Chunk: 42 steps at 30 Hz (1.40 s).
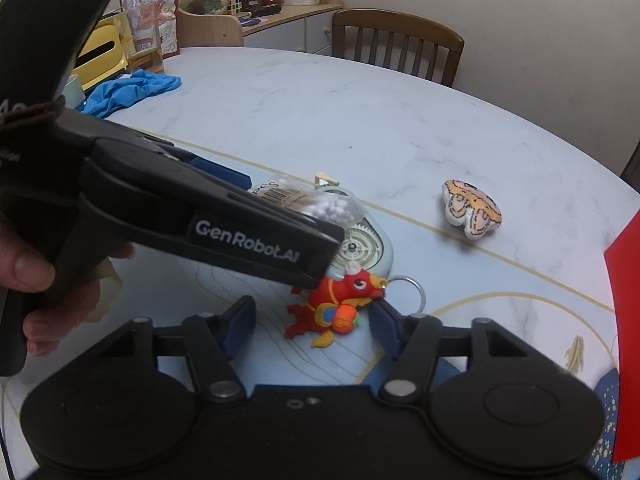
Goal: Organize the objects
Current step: 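Grasp the cotton swab pack with the left tool while the right grasps the red dragon keychain, then carry the swab pack and dragon keychain with both tools into the red box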
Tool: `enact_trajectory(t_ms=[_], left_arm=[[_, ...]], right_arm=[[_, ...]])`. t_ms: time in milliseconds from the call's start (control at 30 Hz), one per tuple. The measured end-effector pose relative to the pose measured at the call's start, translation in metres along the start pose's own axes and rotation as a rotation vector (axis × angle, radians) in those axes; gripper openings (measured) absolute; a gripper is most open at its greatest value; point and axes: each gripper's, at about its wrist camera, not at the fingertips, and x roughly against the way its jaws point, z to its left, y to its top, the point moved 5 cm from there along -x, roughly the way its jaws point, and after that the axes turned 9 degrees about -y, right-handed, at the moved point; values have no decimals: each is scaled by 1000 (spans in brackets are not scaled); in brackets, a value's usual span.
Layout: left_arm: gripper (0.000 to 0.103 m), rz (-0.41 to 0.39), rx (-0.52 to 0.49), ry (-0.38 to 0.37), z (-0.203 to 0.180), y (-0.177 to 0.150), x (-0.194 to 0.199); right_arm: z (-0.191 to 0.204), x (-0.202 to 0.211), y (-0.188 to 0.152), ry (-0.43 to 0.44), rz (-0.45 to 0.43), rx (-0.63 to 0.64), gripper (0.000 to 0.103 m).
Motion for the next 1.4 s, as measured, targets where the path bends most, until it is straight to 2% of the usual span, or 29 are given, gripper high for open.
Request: enact_trajectory(t_ms=[67, 200, 433, 700, 1100, 1400], left_arm=[[71, -5, -6, -5, -3, 1, 2], [70, -3, -15, 14, -6, -1, 5], [70, -10, -9, 32, -15, -5, 21], [70, -36, -12, 11, -40, -2, 51], [70, -48, -89, -23, -108, 7, 84], [70, -63, -141, -54, -164, 19, 85]], right_arm=[[-3, 0, 0, -4, 2, -13, 49], [-8, 3, 0, 0, 10, -39, 39], [-20, 17, -5, -1, -1, -66, 39], [-39, 53, -8, -5, -39, -93, 39], [-88, 123, -17, 6, -89, -119, 39], [-132, 166, -27, -32, -125, -103, 39]])
